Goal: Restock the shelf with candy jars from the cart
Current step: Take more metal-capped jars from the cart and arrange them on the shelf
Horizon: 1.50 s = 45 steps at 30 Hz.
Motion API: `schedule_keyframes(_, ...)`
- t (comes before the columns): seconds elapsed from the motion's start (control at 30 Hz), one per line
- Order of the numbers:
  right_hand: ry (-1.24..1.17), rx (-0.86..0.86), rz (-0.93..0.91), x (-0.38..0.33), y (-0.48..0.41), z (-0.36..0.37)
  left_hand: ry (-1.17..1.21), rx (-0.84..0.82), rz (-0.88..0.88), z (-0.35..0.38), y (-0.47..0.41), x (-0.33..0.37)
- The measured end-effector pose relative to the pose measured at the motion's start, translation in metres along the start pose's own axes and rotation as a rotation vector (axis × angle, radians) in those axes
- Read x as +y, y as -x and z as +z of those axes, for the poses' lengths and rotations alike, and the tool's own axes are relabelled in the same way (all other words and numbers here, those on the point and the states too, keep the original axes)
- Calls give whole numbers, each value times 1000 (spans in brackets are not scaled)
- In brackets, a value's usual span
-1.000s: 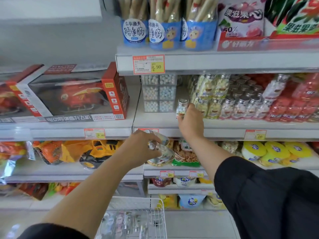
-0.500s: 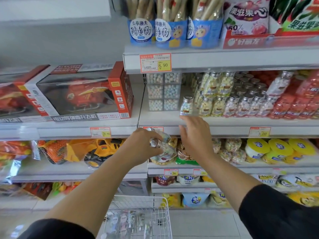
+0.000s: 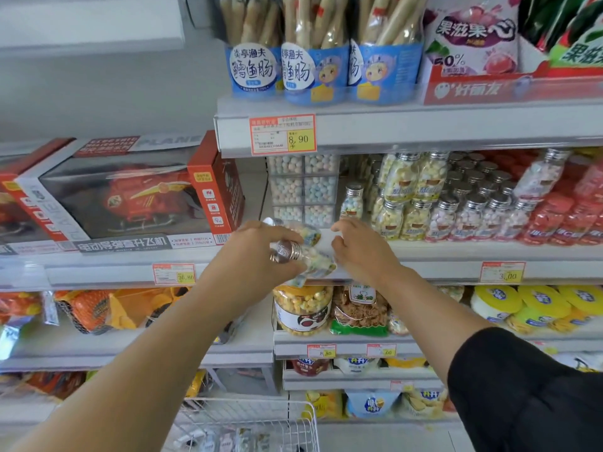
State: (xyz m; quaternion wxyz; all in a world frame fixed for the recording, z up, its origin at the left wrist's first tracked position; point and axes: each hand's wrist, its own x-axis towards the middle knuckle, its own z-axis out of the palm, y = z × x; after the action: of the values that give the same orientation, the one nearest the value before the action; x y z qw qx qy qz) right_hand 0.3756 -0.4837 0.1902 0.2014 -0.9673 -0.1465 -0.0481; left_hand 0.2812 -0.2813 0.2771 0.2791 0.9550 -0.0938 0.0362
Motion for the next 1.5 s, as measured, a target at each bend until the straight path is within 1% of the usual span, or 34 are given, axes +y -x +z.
schedule_keyframes(0.07, -10, -31, -11, 5, -7, 2, -31, 13, -8, -3, -3, 2)
schedule_keyframes(0.17, -113, -23, -8, 4, -8, -4, -73, 25, -4, -7, -11, 6)
schedule_keyframes(0.27, -406, 130, 27, -6, 14, -18, -138, 20, -6, -10, -20, 9)
schedule_keyframes(0.3, -484, 180, 3, -10, 25, -21, -158, 14, -10, -10, -24, 10)
schedule_keyframes(0.33, -517, 192, -38, -15, 35, -23, -173, 8, -15, -10, -28, 12)
schedule_keyframes(0.4, -469, 181, -107, -24, 48, -19, -205, -6, -6, -9, -37, 18)
schedule_keyframes(0.47, -373, 240, -140, -27, 46, -11, -266, -23, 32, -7, -45, 26)
schedule_keyframes(0.6, -263, 386, -113, -22, 33, -1, -366, -111, 58, -2, -58, 45)
schedule_keyframes(0.7, -256, 395, -93, -14, 30, 4, -413, -192, 68, 0, -64, 53)
schedule_keyframes(0.8, -252, 433, -50, -12, 30, 5, -437, -214, 69, -1, -70, 52)
schedule_keyframes(0.87, -255, 445, 1, -10, 29, 7, -439, -205, 58, -3, -75, 47)
schedule_keyframes(1.0, -307, 479, 168, -5, 24, 10, -470, -169, 25, 0, -86, 29)
schedule_keyframes(1.1, -249, 456, 244, -6, 17, 8, -494, -101, 20, 3, -90, 20)
schedule_keyframes(1.23, -137, 399, 337, -11, 6, 7, -618, -75, 47, 6, -91, 15)
schedule_keyframes(1.3, -125, 385, 378, -12, 4, 8, -668, -63, 61, 6, -91, 14)
schedule_keyframes(1.37, -141, 379, 395, -12, 7, 9, -688, -64, 69, 5, -90, 15)
schedule_keyframes(1.43, -190, 419, 368, -13, 16, 10, -684, -67, 83, 4, -92, 13)
schedule_keyframes(1.5, -224, 534, 249, -17, 33, 13, -672, -64, 95, 4, -92, 13)
